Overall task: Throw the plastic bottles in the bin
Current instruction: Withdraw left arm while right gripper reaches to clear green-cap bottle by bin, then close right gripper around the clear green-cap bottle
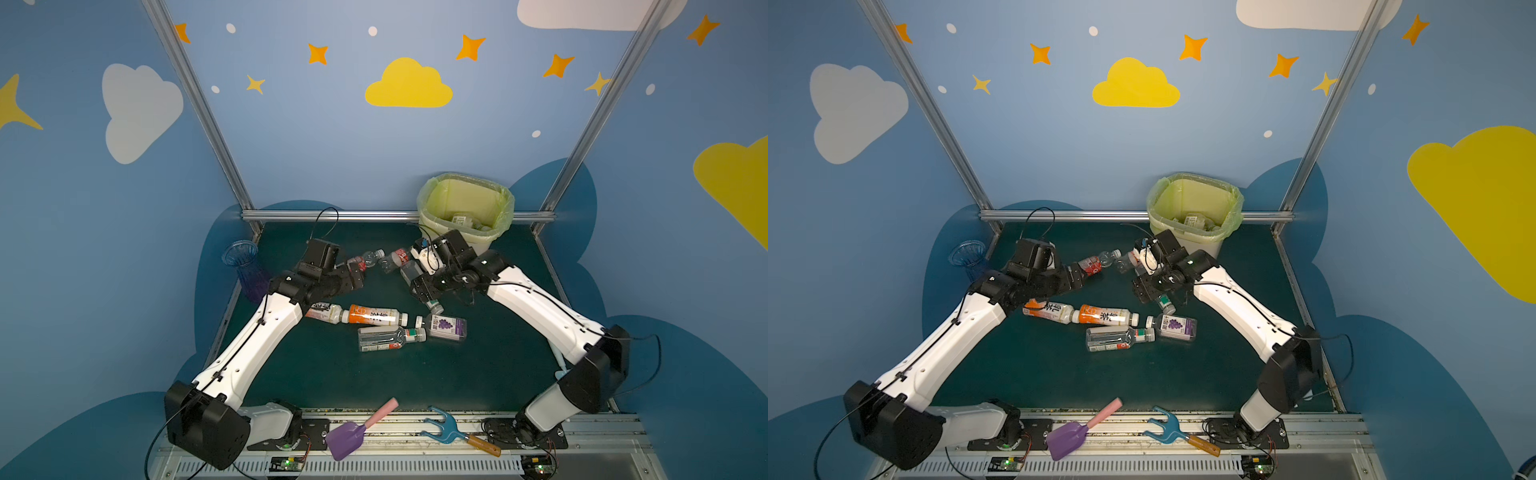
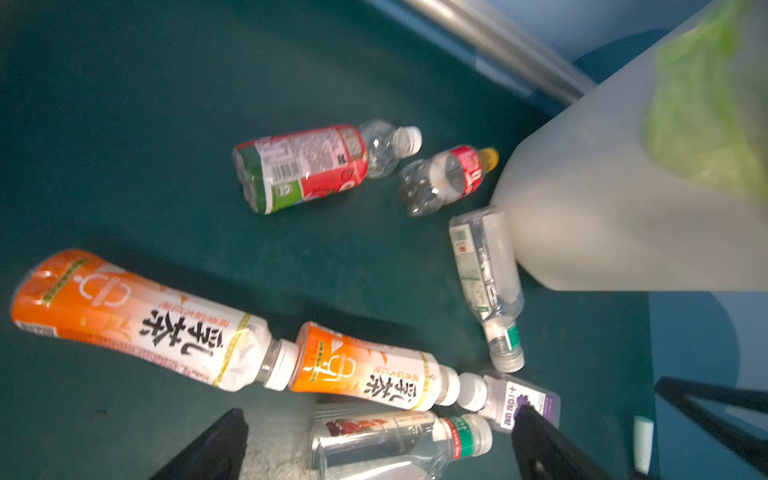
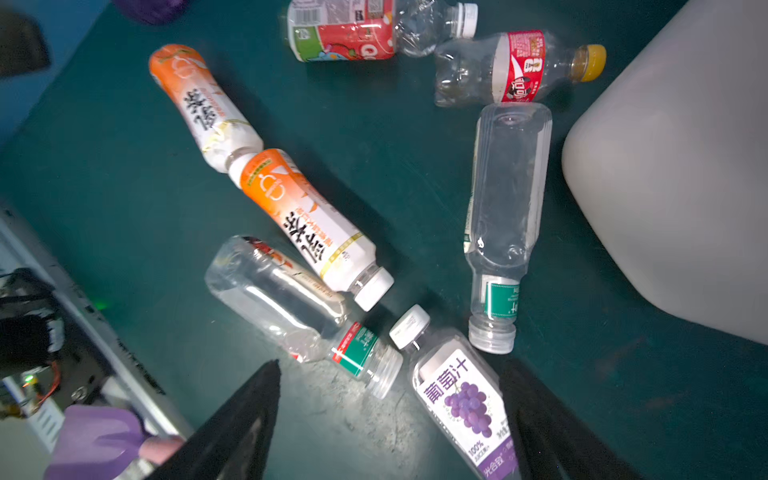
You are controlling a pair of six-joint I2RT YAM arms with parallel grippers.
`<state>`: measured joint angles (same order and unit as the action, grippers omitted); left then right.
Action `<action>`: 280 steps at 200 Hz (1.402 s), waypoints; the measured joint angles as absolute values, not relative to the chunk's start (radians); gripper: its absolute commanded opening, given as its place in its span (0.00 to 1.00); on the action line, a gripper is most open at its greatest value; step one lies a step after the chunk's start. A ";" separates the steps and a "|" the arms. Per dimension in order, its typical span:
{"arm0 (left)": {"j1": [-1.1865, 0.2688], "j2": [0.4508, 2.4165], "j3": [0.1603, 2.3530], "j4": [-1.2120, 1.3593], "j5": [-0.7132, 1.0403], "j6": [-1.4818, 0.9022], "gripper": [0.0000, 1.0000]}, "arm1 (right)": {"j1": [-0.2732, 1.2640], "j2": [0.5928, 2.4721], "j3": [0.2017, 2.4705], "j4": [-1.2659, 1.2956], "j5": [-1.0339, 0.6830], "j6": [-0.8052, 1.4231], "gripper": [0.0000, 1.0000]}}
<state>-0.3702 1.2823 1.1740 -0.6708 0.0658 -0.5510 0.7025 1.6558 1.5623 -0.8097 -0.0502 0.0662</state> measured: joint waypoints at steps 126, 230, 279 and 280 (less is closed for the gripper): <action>-0.339 1.201 1.085 -0.670 0.086 -0.578 1.00 | 0.702 2.182 2.016 -0.945 0.244 -0.023 0.89; -0.270 1.116 1.061 -0.693 0.085 -0.577 1.00 | 0.682 2.381 2.196 -1.006 0.314 -0.067 0.89; -0.260 1.088 1.047 -0.705 0.085 -0.577 1.00 | 0.658 2.407 2.210 -1.010 0.302 -0.064 0.86; -0.260 1.087 1.047 -0.706 0.084 -0.577 1.00 | 0.658 2.407 2.210 -1.010 0.302 -0.065 0.86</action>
<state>-0.2596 1.0870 1.0466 -0.7055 0.0845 -0.5774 0.6579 2.4069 2.2105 -1.0103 0.3019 -0.0650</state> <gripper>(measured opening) 0.996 0.880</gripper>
